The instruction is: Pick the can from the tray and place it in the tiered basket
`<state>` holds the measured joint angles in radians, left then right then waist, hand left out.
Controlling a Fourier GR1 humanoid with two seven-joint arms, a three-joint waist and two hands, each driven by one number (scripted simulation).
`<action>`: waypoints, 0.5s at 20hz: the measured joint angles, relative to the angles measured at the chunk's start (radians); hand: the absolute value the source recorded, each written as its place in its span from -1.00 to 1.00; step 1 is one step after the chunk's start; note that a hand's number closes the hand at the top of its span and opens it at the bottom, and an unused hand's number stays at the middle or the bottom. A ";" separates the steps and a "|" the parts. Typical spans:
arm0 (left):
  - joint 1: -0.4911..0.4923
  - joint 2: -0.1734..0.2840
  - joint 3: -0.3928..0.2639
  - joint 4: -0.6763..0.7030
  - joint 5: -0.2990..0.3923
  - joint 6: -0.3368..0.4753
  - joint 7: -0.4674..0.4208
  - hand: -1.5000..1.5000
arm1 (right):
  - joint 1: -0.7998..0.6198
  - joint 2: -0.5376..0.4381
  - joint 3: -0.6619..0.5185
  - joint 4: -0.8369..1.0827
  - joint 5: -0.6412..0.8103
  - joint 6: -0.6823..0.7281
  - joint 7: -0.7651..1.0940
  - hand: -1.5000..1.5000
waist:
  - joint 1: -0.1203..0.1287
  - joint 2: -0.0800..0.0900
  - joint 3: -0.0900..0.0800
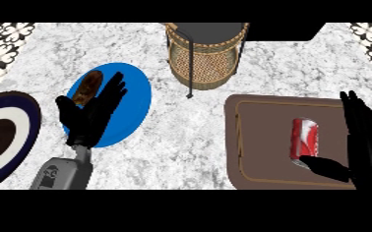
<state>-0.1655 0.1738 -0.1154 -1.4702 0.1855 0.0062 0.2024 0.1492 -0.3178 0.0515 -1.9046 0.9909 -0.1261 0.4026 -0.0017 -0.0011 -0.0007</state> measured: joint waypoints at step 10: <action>-0.028 -0.042 0.030 0.007 -0.039 -0.023 0.030 0.00 | -0.088 0.048 -0.090 0.126 -0.027 0.003 -0.082 -1.00 | 0.000 0.000 -0.001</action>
<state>-0.1940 0.1323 -0.0855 -1.4637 0.1461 -0.0164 0.2321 0.0615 -0.2693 -0.0382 -1.7787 0.9640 -0.1231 0.3209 -0.0013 -0.0014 -0.0014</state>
